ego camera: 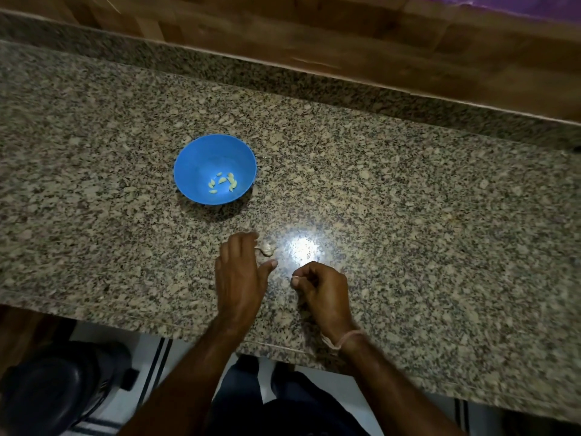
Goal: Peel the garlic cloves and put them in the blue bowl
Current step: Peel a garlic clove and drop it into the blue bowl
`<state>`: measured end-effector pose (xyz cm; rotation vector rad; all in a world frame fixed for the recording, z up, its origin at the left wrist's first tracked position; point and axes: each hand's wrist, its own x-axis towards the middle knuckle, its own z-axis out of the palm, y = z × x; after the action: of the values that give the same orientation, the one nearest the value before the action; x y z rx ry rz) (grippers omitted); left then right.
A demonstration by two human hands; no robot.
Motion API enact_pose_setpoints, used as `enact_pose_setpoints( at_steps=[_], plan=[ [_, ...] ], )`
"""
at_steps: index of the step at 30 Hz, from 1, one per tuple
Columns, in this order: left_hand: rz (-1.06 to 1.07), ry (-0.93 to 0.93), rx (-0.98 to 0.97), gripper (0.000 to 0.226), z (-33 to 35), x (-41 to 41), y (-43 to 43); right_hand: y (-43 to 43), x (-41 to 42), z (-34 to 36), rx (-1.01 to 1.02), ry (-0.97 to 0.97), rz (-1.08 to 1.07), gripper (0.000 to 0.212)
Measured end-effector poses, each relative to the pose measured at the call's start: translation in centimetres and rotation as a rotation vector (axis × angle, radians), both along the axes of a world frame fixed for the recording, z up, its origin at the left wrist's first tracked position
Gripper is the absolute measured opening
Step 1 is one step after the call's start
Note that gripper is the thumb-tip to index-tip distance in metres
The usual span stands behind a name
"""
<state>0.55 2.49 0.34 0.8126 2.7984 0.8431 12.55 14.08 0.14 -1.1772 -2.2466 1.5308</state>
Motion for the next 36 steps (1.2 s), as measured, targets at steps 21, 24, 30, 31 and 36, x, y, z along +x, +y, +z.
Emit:
enact_pose_setpoints(
  at_steps=[21,24,30,31,36],
  plan=[
    [-0.059,-0.078,-0.045,0.039,-1.7,3.0,-4.3,-2.2,-1.3,-0.3,0.025,-0.104,-0.059,0.013],
    [-0.027,-0.435,0.226,0.007,-0.7,2.8,-3.9,-3.2,-0.9,1.7,-0.487,0.099,-0.211,0.004],
    [-0.023,-0.696,0.375,0.014,1.0,2.5,-4.7,-5.0,0.0,3.0,-0.540,0.191,-0.205,0.003],
    [-0.041,-0.708,0.373,0.014,1.3,2.3,-4.9,-5.2,0.1,3.0,-0.525,0.200,-0.195,0.004],
    [-0.074,-0.632,0.356,0.013,1.8,2.3,-5.1,-6.4,0.6,2.8,-0.513,0.224,-0.202,0.016]
  ],
)
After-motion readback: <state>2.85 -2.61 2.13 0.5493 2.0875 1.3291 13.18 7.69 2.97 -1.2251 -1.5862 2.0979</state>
